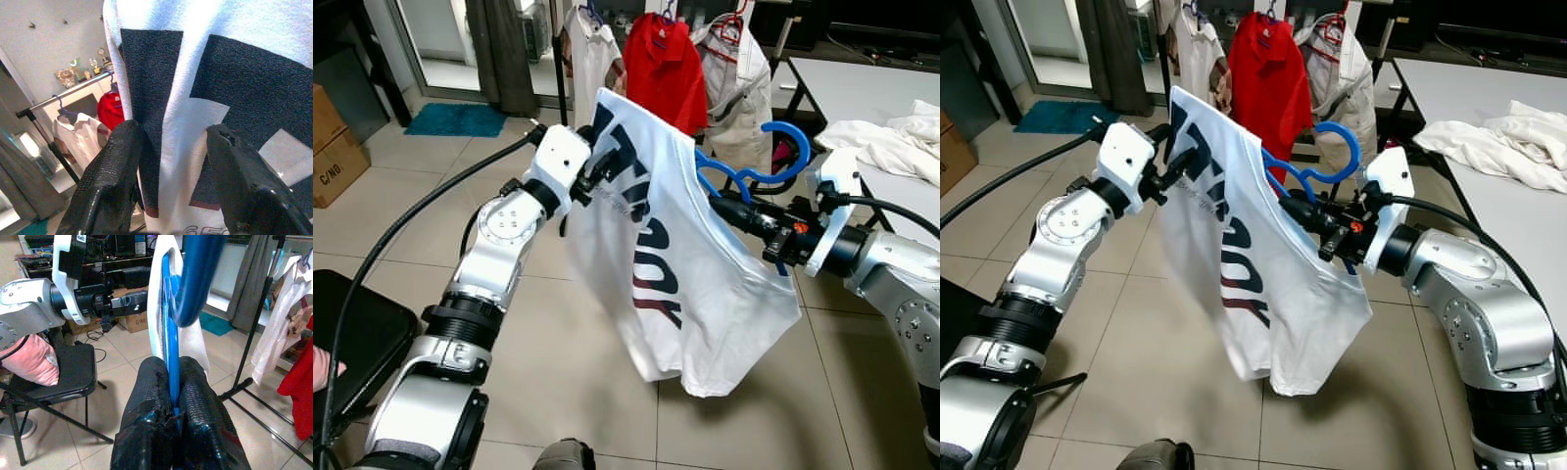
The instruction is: Hang hanger
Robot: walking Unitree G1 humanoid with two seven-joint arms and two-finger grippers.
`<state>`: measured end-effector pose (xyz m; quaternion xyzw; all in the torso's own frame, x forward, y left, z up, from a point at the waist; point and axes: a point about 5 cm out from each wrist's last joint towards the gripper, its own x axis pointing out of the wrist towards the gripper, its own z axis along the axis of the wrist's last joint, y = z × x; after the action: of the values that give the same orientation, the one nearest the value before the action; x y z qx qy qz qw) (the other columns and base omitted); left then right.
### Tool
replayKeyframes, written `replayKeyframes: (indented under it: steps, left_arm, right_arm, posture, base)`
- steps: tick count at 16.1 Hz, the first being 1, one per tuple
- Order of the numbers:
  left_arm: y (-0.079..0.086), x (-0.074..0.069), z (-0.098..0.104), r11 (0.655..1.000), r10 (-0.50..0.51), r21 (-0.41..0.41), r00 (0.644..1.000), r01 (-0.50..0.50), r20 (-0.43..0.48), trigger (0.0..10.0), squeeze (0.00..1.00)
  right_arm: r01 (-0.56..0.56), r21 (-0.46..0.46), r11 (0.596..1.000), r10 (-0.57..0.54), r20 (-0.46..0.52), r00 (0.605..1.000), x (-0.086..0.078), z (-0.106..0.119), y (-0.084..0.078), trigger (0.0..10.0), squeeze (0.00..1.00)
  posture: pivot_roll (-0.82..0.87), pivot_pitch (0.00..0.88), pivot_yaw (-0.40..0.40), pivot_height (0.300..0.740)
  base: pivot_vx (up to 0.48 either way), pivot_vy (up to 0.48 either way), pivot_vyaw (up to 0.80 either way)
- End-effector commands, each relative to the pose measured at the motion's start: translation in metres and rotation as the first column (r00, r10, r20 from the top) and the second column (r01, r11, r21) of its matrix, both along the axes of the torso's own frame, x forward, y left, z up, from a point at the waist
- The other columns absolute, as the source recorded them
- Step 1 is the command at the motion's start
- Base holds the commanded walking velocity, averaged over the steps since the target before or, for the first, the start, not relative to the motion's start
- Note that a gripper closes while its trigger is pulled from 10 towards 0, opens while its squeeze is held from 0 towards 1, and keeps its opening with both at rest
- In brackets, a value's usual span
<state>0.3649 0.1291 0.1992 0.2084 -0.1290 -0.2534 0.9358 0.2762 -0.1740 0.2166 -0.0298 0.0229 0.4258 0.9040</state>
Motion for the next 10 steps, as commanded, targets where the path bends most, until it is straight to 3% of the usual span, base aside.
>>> replayKeyframes:
  steps: [1, 2, 3, 4, 5, 10]
  left_arm:
    - [-0.0041, 0.0020, 0.0051, 1.000, 0.003, 0.001, 1.000, -0.003, 0.020, 10.0, 0.00]
    - [-0.0036, 0.0025, 0.0054, 1.000, 0.009, -0.003, 1.000, -0.009, 0.021, 9.6, 0.00]
    - [-0.0016, 0.0043, 0.0057, 1.000, 0.025, -0.006, 0.999, -0.025, 0.023, 1.3, 0.00]
    - [-0.0011, 0.0048, 0.0056, 1.000, 0.028, -0.007, 0.999, -0.028, 0.024, 1.3, 0.00]
    - [-0.0004, 0.0055, 0.0056, 0.999, 0.030, -0.011, 0.999, -0.030, 0.021, 0.0, 0.00]
    - [-0.0023, 0.0077, 0.0057, 1.000, 0.005, -0.015, 1.000, -0.005, 0.012, 0.0, 0.00]
  right_arm:
    - [-0.013, -0.002, 1.000, 0.013, 0.029, 1.000, -0.0004, 0.0071, -0.0002, 10.0, 0.00]
    - [-0.014, -0.003, 1.000, 0.014, 0.029, 0.999, -0.0004, 0.0071, -0.0002, 10.0, 0.00]
    - [-0.015, -0.002, 1.000, 0.015, 0.029, 0.999, -0.0007, 0.0071, -0.0002, 10.0, 0.00]
    - [-0.015, -0.002, 1.000, 0.016, 0.029, 0.999, -0.0008, 0.0071, -0.0003, 10.0, 0.00]
    - [-0.017, -0.002, 1.000, 0.017, 0.029, 0.999, -0.0012, 0.0071, -0.0003, 10.0, 0.00]
    - [-0.020, -0.001, 1.000, 0.020, 0.031, 0.999, -0.0015, 0.0072, 0.0004, 10.0, 0.00]
  posture:
    - [0.03, 0.000, 0.012, 0.740]
    - [0.03, 0.000, 0.012, 0.740]
    - [0.03, 0.000, 0.013, 0.740]
    - [0.03, 0.000, 0.013, 0.740]
    - [0.03, 0.000, 0.015, 0.740]
    - [0.03, 0.000, 0.018, 0.740]
  base:
    - [0.000, 0.000, 0.00]
    - [0.000, 0.000, 0.00]
    - [0.000, 0.000, 0.00]
    - [0.000, 0.000, 0.00]
    - [0.000, 0.000, 0.00]
    - [0.000, 0.000, 0.00]
